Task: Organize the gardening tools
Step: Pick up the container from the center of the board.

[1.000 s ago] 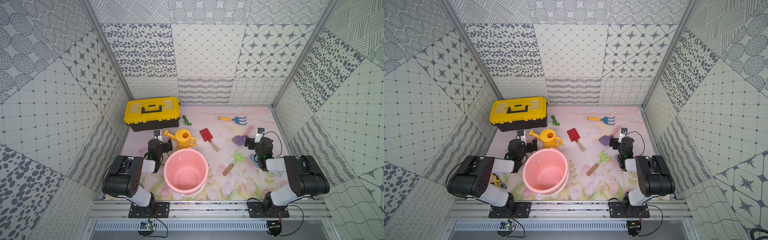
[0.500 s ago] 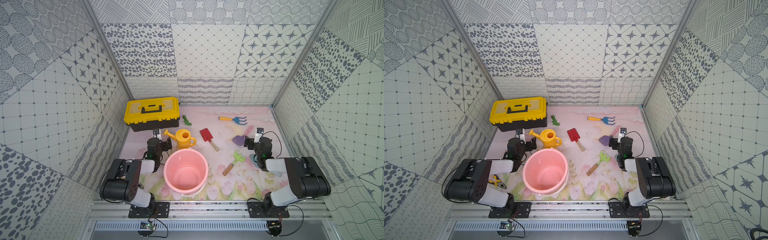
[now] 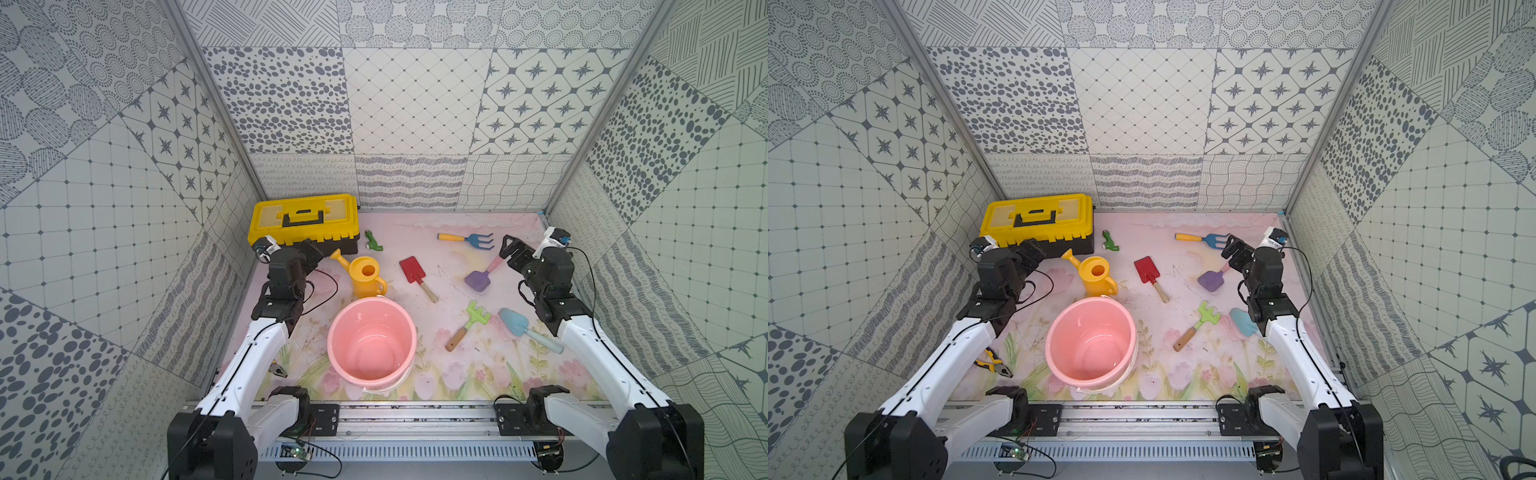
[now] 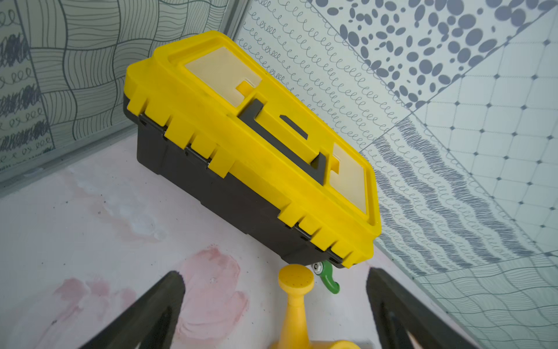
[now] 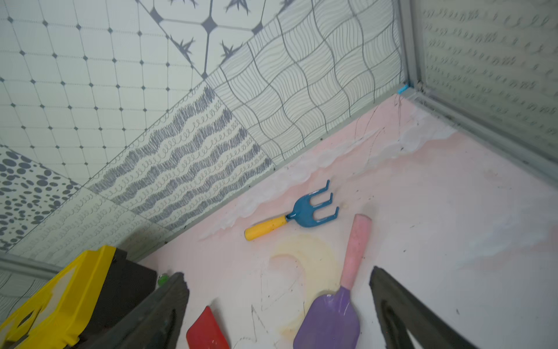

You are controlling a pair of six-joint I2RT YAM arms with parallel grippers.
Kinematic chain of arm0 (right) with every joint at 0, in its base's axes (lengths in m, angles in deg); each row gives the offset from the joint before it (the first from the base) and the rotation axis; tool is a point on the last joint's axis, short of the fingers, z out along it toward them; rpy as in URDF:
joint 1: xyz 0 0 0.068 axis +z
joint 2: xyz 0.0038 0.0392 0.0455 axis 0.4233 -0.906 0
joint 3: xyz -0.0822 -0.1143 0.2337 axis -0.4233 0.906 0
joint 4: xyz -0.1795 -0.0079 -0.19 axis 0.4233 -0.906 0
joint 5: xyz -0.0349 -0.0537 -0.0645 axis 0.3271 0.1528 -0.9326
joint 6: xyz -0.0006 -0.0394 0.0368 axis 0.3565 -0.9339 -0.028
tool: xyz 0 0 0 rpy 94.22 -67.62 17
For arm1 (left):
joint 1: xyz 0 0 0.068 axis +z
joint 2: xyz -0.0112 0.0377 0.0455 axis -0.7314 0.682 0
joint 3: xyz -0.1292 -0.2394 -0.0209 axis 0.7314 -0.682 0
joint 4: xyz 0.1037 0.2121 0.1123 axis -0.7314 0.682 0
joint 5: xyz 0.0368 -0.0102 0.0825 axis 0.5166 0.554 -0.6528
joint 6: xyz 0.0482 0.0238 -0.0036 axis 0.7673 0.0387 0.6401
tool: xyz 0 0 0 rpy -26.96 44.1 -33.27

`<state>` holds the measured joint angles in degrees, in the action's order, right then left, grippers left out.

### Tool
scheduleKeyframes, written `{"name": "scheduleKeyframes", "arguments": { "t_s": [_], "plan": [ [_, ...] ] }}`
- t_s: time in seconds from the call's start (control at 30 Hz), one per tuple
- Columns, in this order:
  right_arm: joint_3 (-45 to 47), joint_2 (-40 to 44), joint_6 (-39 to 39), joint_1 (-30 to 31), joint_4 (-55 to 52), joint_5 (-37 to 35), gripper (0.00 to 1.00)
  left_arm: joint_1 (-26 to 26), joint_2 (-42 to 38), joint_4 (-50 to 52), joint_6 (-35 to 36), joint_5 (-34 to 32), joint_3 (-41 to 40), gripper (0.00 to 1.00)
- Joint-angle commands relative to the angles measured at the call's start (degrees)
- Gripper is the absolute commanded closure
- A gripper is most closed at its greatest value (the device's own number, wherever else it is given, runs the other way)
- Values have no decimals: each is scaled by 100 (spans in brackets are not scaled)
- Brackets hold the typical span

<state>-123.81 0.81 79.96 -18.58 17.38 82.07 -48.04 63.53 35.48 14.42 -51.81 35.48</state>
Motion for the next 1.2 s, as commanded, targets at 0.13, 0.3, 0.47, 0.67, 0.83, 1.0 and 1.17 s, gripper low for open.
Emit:
{"name": "scheduleKeyframes", "arguments": {
  "t_s": [0.13,0.3,0.47,0.67,0.83,1.0,1.17],
  "plan": [
    [49,-209,-32,800,-213,314,3,-17,-1018,2260,-1139,1584,23,1],
    [-327,-651,-535,1597,-505,-128,3,-145,-1238,3392,-444,2007,415,0],
    [-567,-934,-785,2048,-637,-460,3,-171,-1575,4476,10,2730,747,5],
    [-630,-983,-858,2205,-722,-679,3,-240,-2076,5592,220,3265,1024,12],
    [-604,-1008,-867,2249,-744,-727,3,-366,-2193,5944,355,4085,960,26],
    [-631,-1022,-872,2258,-786,-786,3,-771,-2174,6549,774,4042,917,27],
    [-638,-1053,-834,2258,-784,-768,3,-1089,-2080,6779,900,3762,775,40]
  ]
}}
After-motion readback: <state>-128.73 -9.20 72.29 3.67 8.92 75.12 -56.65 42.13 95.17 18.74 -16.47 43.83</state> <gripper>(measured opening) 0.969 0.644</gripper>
